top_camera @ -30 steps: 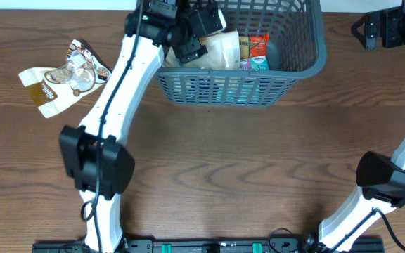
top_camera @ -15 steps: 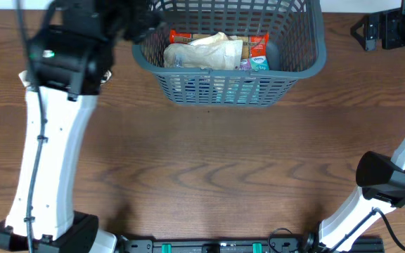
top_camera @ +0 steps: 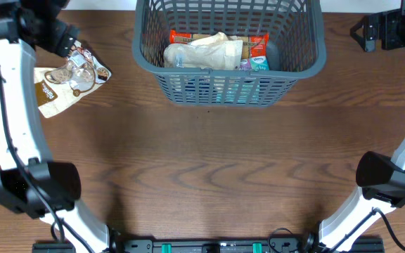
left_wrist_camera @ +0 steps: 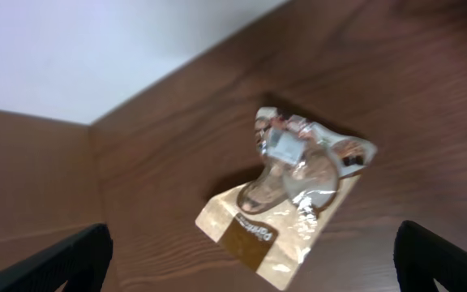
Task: Pack container
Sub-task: 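Reach the left gripper to the dried mushroom bag and grasp it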
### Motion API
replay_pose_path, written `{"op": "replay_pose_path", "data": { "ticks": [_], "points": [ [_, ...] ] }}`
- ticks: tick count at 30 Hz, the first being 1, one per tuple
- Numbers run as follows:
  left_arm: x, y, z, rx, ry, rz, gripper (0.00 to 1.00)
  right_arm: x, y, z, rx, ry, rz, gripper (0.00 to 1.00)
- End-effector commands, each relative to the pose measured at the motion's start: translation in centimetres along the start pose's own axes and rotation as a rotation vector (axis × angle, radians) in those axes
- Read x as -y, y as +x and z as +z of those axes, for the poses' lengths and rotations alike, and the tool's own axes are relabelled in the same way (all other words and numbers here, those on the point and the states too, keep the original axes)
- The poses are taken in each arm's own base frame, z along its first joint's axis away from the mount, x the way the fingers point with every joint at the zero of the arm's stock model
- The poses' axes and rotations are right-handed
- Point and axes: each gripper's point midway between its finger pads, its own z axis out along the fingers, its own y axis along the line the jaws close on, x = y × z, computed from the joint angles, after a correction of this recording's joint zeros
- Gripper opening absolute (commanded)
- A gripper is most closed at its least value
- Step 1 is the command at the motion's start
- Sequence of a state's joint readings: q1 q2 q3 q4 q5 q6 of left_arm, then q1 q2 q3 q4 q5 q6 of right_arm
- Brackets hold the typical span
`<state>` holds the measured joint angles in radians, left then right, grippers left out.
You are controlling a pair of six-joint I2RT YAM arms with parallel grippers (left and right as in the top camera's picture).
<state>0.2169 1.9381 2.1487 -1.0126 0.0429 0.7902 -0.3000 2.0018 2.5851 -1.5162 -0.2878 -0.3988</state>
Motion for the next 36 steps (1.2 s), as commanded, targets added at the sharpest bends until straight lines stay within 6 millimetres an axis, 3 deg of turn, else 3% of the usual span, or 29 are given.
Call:
{"op": "replay_pose_path", "data": {
  "ticks": [1,6,12,19,29,36],
  "points": [
    [0.5,1.3,3.9,-0.014,0.079,0.106,0.99,0.3,0.2,0.1,-0.006,0.001,0.029,0.99],
    [-0.2,2.0,8.7,-0.021,0.078,0.203,0.99,0.4,0.1,0.1,0.0,0.004,0.053,0.99],
    [0.2,2.4,12.0,-0.023,0.096,0.199,0.99,0.3,0.2,0.1,-0.006,0.002,0.073,0.99],
    [0.5,5.2,15.8,-0.077,0.139,0.172,0.99,0.3,0.2,0.1,-0.005,0.002,0.077,0.99],
    [1.9,9.9,20.4,-0.151,0.235,0.12,0.99,0.3,0.1,0.1,-0.001,0.003,0.078,0.99],
    [3.8,11.7,22.0,-0.188,0.307,0.145,0.99,0.3,0.0,0.1,0.001,0.004,0.096,0.99]
  ]
}}
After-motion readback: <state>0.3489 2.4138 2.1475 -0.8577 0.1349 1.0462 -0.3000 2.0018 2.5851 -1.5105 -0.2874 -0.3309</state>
